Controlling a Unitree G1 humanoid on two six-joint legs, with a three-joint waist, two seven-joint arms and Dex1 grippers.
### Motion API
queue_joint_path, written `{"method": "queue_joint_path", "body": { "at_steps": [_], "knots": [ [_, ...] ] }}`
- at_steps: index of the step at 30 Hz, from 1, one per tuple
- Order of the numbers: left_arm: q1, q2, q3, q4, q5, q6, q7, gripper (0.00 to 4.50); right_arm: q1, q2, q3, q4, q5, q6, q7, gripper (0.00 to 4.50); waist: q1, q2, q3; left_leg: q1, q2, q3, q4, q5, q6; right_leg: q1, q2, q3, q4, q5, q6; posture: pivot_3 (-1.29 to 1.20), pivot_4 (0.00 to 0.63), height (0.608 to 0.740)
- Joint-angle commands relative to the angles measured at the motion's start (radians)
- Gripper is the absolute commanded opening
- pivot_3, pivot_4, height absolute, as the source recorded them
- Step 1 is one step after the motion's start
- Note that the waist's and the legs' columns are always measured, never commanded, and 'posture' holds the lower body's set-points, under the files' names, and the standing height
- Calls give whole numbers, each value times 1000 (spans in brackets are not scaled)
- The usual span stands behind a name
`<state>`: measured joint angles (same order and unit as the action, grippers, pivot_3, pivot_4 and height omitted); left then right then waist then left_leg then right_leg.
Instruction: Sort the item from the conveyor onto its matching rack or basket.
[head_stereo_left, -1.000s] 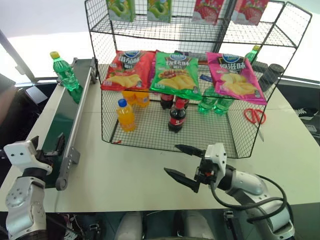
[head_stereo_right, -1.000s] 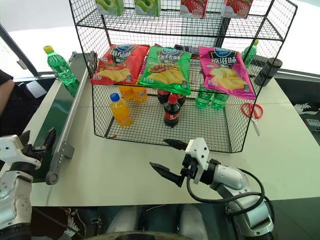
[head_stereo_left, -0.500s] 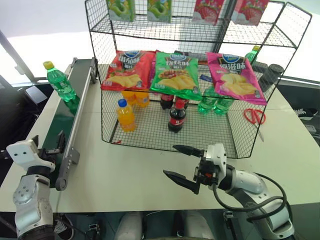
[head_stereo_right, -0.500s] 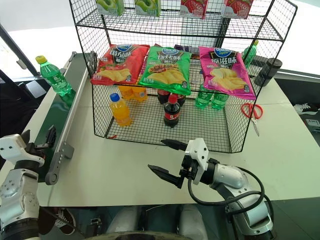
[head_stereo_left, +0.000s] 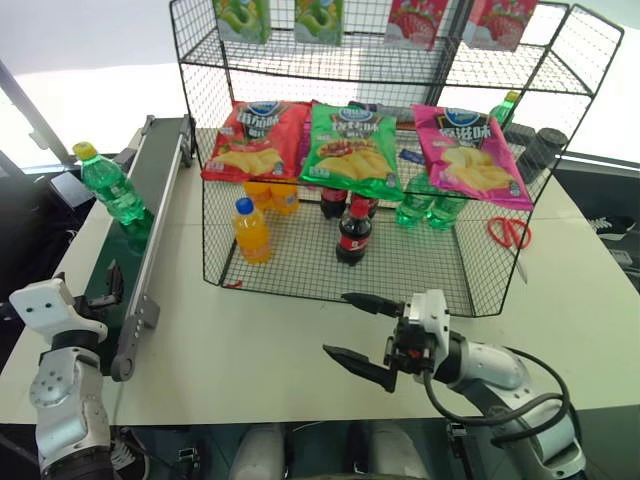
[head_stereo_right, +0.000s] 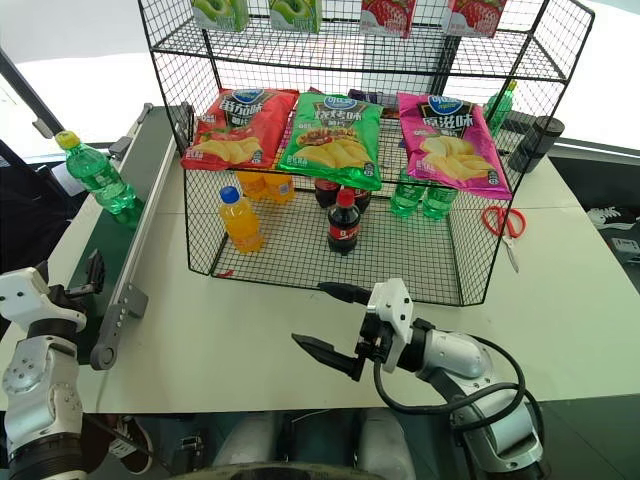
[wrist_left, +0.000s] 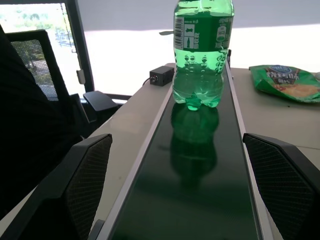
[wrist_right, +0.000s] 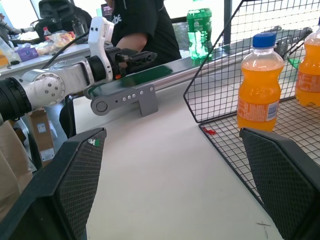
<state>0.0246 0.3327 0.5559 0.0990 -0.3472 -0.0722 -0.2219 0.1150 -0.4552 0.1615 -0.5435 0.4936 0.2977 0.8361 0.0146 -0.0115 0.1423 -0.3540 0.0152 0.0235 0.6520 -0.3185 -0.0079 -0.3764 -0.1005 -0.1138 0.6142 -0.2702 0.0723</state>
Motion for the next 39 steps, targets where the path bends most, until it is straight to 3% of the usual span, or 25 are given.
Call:
{"method": "queue_joint_path", "body": {
  "at_steps": [1, 32, 34, 37, 39],
  "knots": [
    [-12, 5, -7, -7, 7, -22, 6, 4500, -6, 8, 6, -15, 5, -21, -3, 4448, 0, 0, 0, 0, 0, 0, 0, 0, 0, 0, 0, 0, 0, 0, 0, 0, 150, 729],
    [-23, 13, -16, 6, -2, -21, 13, 4500, 35, -4, 16, -10, 3, -65, 25, 4448, -1, 0, 0, 0, 0, 0, 0, 0, 0, -1, -1, 0, 0, 0, 0, 0, 150, 729],
    [-22, 12, -12, 8, -3, -19, 18, 3966, 38, -5, 14, -6, 4, -70, 30, 4500, 0, 0, 0, 0, 0, 0, 0, 0, 0, -1, -1, 0, 0, 0, 0, 0, 150, 729],
    [-21, 10, -9, 8, -2, -21, 22, 2785, 40, -5, 12, 2, 6, -75, 36, 4500, 2, 0, 0, -1, 0, 0, 0, 0, 0, -1, -1, 0, 0, 0, 0, 0, 150, 729],
    [-19, 10, -8, 6, 0, -24, 24, 2563, 39, -5, 11, 9, 6, -79, 41, 4500, 2, 0, 0, 0, 0, 0, 0, 0, 0, -1, -1, 0, 0, 0, 0, 0, 150, 729]
  ]
}}
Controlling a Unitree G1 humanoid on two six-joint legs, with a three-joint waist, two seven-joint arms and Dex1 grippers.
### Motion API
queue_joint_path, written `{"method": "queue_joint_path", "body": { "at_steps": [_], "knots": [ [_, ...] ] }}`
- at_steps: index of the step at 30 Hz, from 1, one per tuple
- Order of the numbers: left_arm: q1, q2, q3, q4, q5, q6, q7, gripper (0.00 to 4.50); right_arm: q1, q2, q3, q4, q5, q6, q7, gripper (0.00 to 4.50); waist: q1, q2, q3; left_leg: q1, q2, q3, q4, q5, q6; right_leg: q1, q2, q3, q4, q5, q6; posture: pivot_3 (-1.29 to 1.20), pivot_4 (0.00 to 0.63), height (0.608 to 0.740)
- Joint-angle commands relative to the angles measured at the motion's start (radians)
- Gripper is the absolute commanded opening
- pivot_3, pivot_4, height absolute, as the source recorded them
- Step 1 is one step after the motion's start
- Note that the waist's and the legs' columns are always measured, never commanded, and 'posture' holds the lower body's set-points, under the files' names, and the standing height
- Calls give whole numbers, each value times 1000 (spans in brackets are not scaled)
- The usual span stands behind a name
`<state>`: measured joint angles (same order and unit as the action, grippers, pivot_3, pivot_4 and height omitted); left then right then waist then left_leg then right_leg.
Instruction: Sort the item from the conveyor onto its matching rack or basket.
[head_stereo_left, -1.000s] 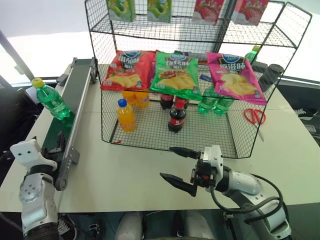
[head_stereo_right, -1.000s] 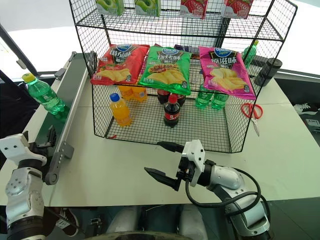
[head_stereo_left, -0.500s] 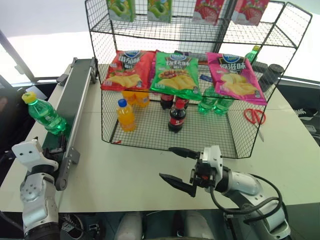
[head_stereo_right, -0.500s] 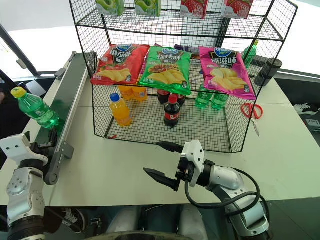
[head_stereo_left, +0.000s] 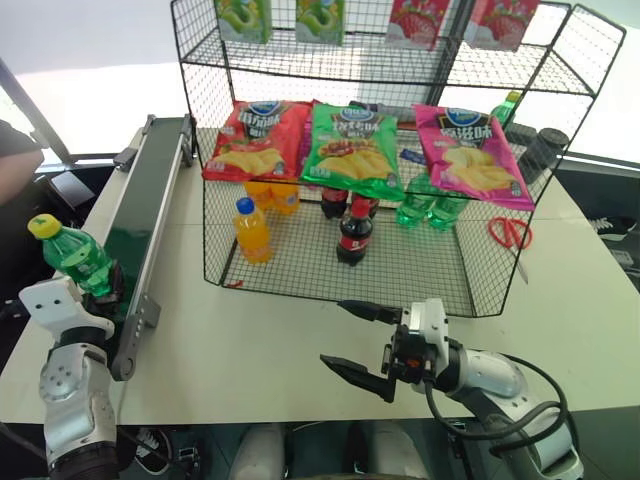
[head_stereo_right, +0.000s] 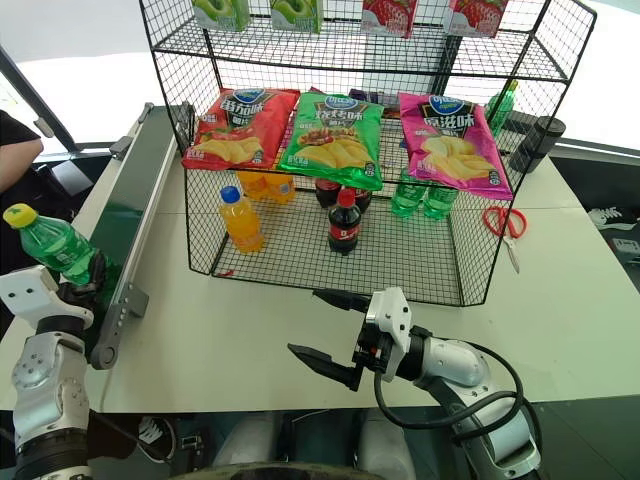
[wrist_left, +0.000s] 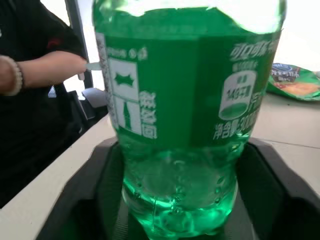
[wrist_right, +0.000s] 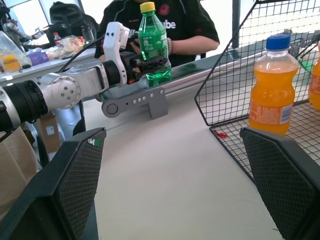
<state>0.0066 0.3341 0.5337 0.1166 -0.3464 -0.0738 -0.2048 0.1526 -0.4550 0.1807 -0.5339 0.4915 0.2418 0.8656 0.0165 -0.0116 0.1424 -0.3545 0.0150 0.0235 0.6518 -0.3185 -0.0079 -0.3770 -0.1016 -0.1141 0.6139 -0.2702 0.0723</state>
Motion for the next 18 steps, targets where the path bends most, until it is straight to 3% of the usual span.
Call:
{"method": "queue_joint_path", "body": {
  "at_steps": [1, 8, 15, 18],
  "knots": [
    [0, 9, 15, -13, 0, -25, 8, 2563, 0, -4, -8, 3, 9, -24, 13, 4500, 0, 0, 0, 0, 0, 0, 0, 0, 0, 0, 0, 0, 0, 0, 0, 0, 150, 729],
    [10, 32, 15, -82, -14, -58, -29, 2563, -1, -8, -12, 27, 6, -41, 32, 4500, -2, -1, 0, 0, 0, 0, 0, 0, 0, 0, 0, 0, 0, 0, 0, 0, 150, 729],
    [48, 125, -86, -328, -156, 69, -262, 2563, -26, -22, -61, 49, -1, -57, 17, 4500, -1, -3, 2, -2, 0, 0, 0, 0, 0, -2, -1, 0, -1, 0, 0, 0, 150, 729],
    [85, 173, -170, -418, -182, 137, -366, 2563, -55, -26, -77, 49, 4, -37, 5, 4500, -4, 1, 3, -1, -1, 0, 0, 0, 0, -1, -2, 0, -2, 0, 0, 0, 150, 729]
  ]
}}
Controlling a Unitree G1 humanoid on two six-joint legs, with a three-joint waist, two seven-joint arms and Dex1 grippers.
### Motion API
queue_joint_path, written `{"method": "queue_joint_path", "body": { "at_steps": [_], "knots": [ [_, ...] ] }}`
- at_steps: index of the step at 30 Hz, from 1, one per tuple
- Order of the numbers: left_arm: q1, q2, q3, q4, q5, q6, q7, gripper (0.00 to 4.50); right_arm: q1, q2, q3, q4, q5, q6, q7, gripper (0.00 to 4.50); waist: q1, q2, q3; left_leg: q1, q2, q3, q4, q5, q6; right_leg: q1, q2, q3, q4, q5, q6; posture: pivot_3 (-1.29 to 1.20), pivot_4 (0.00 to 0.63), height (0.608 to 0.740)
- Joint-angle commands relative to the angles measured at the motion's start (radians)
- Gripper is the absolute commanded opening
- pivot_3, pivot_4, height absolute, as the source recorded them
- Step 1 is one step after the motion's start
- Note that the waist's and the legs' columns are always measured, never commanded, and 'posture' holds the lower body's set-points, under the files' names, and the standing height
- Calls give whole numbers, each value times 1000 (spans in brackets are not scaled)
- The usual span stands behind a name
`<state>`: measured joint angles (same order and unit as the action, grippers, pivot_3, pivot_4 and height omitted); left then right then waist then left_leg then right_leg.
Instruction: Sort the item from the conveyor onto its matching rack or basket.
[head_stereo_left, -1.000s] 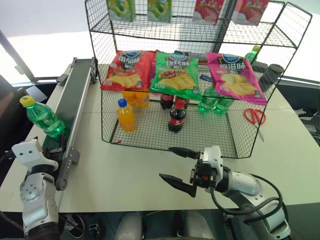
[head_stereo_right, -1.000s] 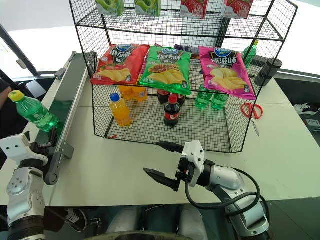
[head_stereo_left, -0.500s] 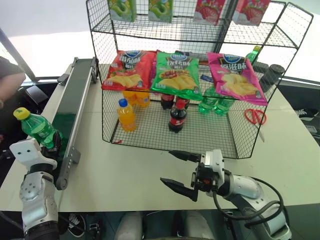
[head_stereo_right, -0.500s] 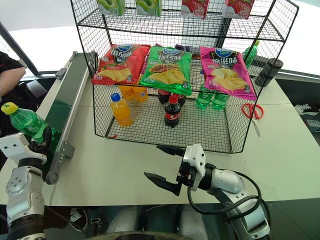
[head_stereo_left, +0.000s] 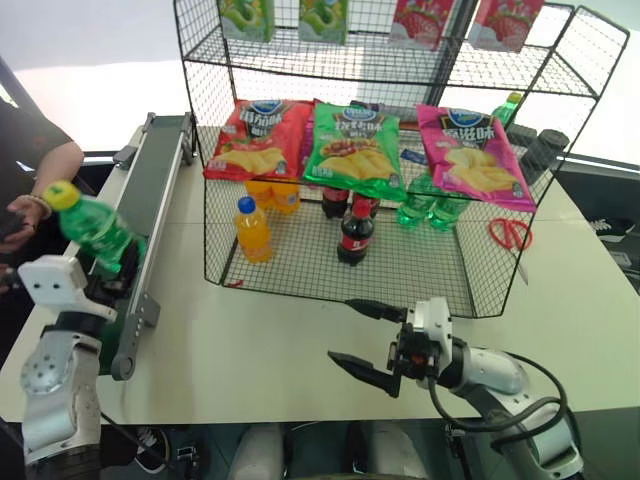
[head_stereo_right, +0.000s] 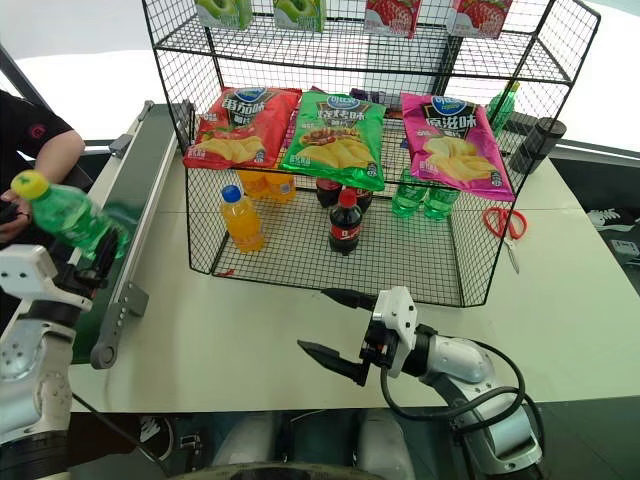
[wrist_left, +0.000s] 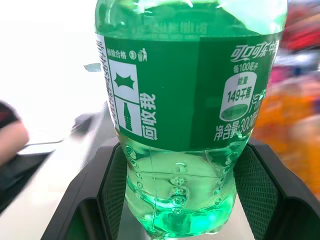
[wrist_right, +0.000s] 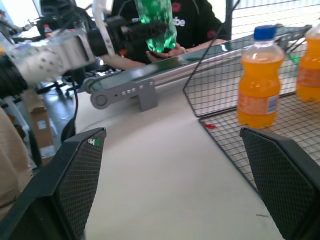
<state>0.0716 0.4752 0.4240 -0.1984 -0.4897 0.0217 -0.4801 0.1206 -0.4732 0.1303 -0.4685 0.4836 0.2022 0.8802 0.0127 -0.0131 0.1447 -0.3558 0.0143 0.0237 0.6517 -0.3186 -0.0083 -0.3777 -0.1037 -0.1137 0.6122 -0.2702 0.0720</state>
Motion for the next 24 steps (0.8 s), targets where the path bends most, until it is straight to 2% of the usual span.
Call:
{"method": "queue_joint_path", "body": {
  "at_steps": [1, 6, 12, 17, 24],
  "knots": [
    [28, 46, -102, -129, -45, 62, -131, 2563, -36, -9, -28, -20, 13, 11, -16, 4500, 0, 4, 1, 0, 0, 0, 0, 0, 0, 0, 0, 0, 0, 0, 0, 0, 150, 729],
    [-11, 61, -304, -188, -65, 151, -276, 2563, -100, -3, -31, -44, 25, 89, -72, 4500, 0, 7, 3, 0, 0, 0, -2, 0, 0, -1, 1, 0, 1, 0, 0, 0, 150, 729],
    [-187, -11, -535, -29, 52, 89, -420, 2563, -148, 16, -21, -74, 42, 147, -120, 4500, 3, 7, 3, -1, -1, 0, 0, 0, 0, 0, 2, 0, 1, 0, 0, 0, 150, 729],
    [-303, -99, -632, 88, 96, 29, -502, 2563, -165, 44, -21, -104, 45, 197, -186, 4500, 0, 7, 3, 0, 0, 0, 0, 0, 1, 0, 5, 0, 1, 0, 0, 0, 150, 729],
    [-354, -136, -673, 137, 114, -2, -577, 2563, -158, 59, -20, -131, 57, 229, -234, 4500, 1, 7, 3, 0, 0, 0, 0, 0, 1, 0, 6, 0, 2, 0, 0, 0, 150, 729]
  ]
}}
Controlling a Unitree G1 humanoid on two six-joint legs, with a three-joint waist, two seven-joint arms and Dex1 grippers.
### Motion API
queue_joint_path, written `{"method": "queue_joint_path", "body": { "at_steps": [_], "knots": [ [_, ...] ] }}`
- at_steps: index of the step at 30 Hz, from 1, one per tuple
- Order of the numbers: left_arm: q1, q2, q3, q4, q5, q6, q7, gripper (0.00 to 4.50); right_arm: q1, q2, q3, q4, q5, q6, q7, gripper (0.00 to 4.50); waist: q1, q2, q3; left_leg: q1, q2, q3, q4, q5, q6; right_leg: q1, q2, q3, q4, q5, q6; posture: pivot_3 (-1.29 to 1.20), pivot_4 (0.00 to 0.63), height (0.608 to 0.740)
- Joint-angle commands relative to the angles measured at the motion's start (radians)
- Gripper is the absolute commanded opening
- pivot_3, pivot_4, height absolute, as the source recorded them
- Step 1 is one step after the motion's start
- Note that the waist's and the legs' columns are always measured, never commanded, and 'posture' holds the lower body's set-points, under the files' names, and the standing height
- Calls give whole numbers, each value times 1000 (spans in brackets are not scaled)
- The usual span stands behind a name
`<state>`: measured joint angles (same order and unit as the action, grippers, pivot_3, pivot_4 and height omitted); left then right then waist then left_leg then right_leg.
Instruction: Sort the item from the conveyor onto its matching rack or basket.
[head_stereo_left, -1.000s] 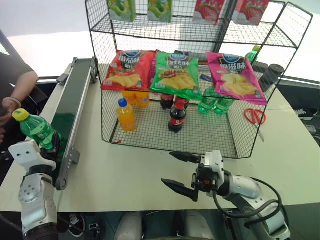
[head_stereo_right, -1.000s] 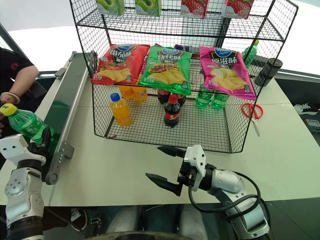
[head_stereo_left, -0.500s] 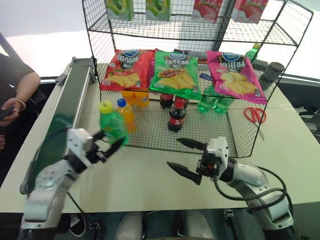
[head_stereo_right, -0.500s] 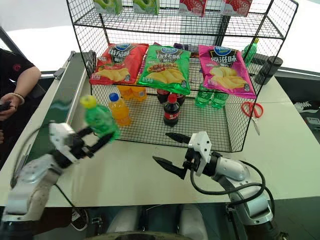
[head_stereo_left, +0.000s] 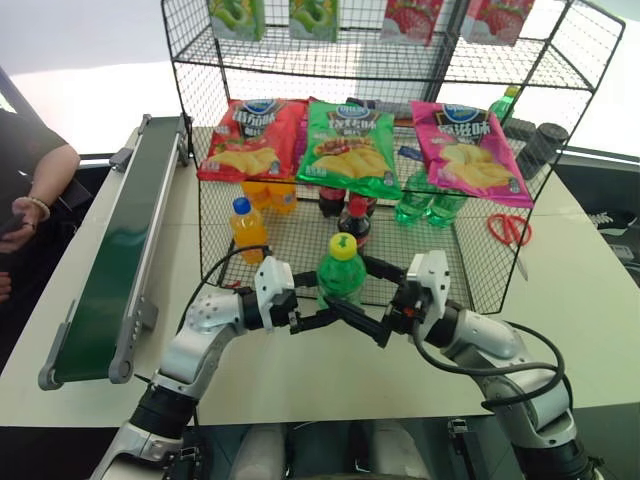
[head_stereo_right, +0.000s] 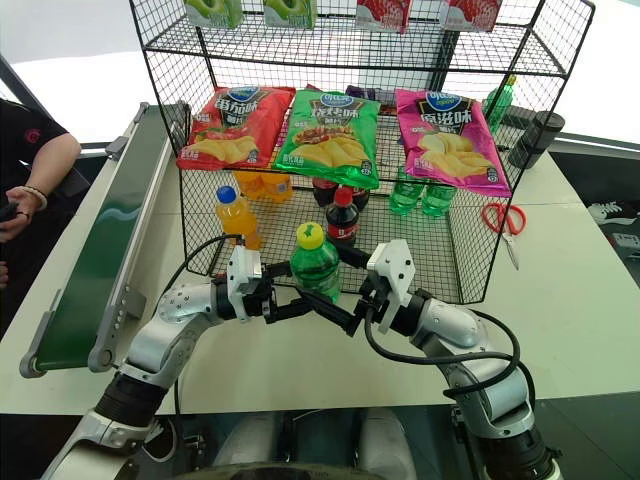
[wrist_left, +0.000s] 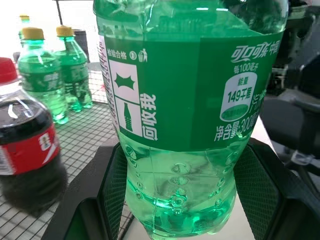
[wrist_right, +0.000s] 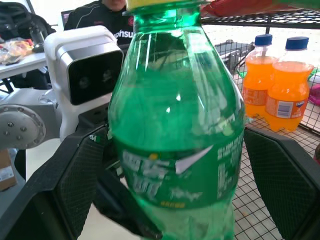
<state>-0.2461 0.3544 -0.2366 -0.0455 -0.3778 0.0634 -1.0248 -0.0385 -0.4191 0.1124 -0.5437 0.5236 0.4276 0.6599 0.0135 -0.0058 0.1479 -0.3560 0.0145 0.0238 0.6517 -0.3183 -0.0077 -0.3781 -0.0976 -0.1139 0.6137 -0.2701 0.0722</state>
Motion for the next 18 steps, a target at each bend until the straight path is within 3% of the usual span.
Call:
{"method": "queue_joint_path", "body": {
  "at_steps": [1, 7, 10, 14, 18],
  "knots": [
    [-44, -18, -16, -8, 6, -50, -41, 2563, 5, 6, -3, -60, 19, 8, -17, 4500, 1, 0, 0, 0, 0, 0, 0, 0, 0, 0, 0, 0, 0, 0, 0, 0, 150, 729],
    [-72, -28, -20, 20, 19, -69, -72, 2563, 26, 1, -17, -69, 40, 15, -14, 4500, 1, 0, 0, 0, -1, 0, 0, 0, 0, 0, 0, 0, 0, 0, 0, 0, 150, 729],
    [-78, -32, -19, 29, 26, -77, -77, 2563, 31, -2, -20, -71, 48, 19, -11, 3232, 0, 0, 0, 0, 0, 0, 0, 0, 0, 0, 1, 0, 0, 0, 0, 0, 150, 729],
    [-81, -35, -14, 33, 24, -67, -80, 2563, 25, -4, -21, -64, 33, 10, -16, 3110, 0, 0, 0, 0, 0, 0, 0, 0, 0, 0, 1, 0, 0, 0, 0, 0, 150, 729],
    [-84, -32, -3, 52, 49, -68, -51, 4447, 21, -5, -36, -43, 12, -13, -17, 3110, 1, 0, 0, 0, -1, 0, 0, 0, 0, 0, 1, 0, 0, 0, 0, 0, 150, 729]
  ]
}}
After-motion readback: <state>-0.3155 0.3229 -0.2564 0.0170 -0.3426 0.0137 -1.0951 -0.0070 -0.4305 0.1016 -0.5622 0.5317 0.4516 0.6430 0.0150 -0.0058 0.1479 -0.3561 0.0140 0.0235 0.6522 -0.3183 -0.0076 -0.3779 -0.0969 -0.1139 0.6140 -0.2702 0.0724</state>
